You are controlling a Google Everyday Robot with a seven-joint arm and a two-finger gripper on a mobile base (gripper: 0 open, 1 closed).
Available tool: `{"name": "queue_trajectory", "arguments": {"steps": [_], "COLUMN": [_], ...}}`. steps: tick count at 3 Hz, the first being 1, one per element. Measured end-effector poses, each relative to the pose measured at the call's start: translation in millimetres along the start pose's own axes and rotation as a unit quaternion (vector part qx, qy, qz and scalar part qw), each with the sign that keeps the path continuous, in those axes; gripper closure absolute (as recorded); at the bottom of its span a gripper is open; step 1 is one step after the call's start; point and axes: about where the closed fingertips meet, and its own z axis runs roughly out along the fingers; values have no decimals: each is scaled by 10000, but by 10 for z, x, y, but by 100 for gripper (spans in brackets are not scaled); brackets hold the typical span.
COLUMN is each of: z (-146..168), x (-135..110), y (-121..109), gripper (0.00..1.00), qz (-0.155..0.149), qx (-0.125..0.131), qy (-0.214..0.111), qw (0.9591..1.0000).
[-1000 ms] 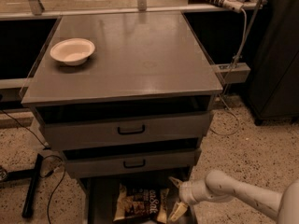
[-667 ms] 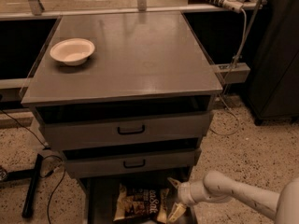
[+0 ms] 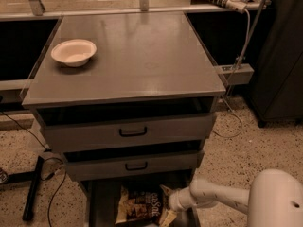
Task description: Pick brown chip bag from bottom drawer and place on counter
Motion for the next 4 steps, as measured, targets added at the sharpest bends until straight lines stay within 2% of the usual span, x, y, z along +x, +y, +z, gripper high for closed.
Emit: {"name": "queue_trajectory", "arguments": {"steps": [2,3,4], "z": [539,720,730], "x": [141,256,264], "y": [-8,-18,-16], "gripper": [0,0,19], "qz": [-244,-156,-147], "qx": [80,149,151], "qy": [20,3,2], "qw": [9997,9998,9998]}}
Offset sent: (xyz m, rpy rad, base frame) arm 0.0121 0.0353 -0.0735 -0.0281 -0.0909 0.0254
